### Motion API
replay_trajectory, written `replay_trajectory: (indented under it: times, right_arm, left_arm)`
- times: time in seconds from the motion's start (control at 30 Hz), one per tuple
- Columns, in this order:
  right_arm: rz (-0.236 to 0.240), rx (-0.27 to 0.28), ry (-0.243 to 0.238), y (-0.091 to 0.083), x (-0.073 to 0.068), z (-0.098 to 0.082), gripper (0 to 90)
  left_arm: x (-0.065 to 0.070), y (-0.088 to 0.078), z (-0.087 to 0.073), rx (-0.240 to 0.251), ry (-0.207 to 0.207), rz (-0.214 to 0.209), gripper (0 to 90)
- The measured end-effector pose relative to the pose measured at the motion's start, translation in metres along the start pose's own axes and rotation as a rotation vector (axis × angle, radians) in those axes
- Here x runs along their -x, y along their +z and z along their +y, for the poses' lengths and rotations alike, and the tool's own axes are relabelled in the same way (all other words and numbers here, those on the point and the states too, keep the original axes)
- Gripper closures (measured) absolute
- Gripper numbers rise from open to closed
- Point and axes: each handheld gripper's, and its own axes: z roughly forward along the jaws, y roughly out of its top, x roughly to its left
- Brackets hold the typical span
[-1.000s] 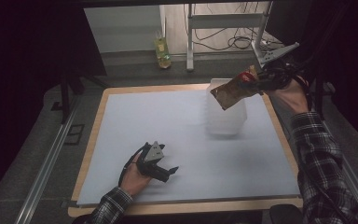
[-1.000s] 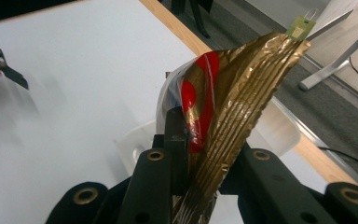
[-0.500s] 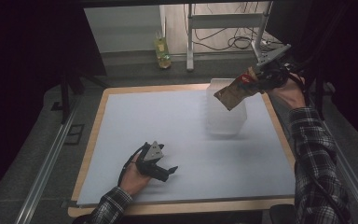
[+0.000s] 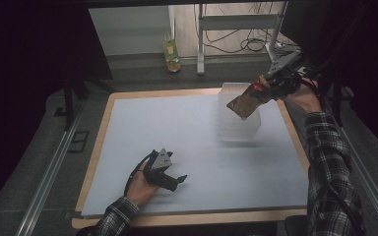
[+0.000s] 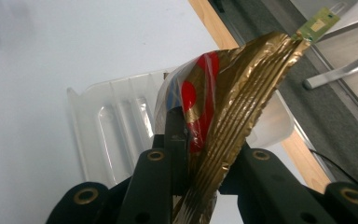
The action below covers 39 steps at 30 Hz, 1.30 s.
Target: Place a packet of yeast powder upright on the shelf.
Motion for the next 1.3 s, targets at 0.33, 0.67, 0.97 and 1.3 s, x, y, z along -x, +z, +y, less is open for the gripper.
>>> replay_trajectory:
  times: [0.33,0.67,0.97,1.3]
  right_arm:
    - [0.041,-0.120,-0.056,0.019,-0.002,0.011,79.7]
    - [0.055,-0.188,-0.065,0.055,-0.007,0.015,79.0]
    - [0.074,-0.075,0.021,0.076,-0.015,0.017,71.5]
    - [0.067,-0.046,0.064,0.077,-0.018,0.018,54.2]
  left_arm:
    - [-0.001,0.000,0.000,-0.001,-0.004,0.004,2.7]
    - [-0.001,-0.001,0.000,-0.004,0.001,0.006,2.7]
    - [0.000,-0.001,0.000,-0.009,0.009,0.009,2.7]
    - [-0.002,-0.002,0.000,-0.004,0.001,0.011,2.7]
